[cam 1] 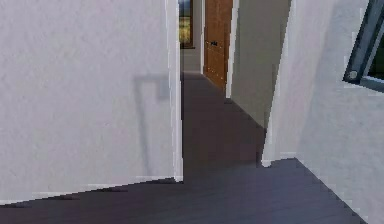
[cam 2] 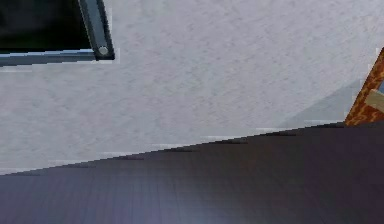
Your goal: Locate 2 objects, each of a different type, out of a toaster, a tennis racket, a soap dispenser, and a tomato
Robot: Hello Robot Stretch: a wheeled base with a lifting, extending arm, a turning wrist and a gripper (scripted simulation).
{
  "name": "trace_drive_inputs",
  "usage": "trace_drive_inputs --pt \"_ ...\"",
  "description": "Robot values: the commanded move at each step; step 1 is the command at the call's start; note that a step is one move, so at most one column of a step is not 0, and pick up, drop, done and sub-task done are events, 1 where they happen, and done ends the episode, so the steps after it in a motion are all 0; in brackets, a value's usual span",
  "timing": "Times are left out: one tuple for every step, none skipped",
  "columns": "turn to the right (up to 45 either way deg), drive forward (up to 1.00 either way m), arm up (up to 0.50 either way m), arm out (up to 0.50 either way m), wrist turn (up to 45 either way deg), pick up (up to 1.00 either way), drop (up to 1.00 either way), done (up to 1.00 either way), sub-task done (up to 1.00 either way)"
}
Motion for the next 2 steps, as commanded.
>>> trace_drive_inputs --pt "45.0 0.0 0.0 0.0 0.0 0.0 0.0 0.0 0.0" --pt "30.0 0.0 0.0 0.0 0.0 0.0 0.0 0.0 0.0"
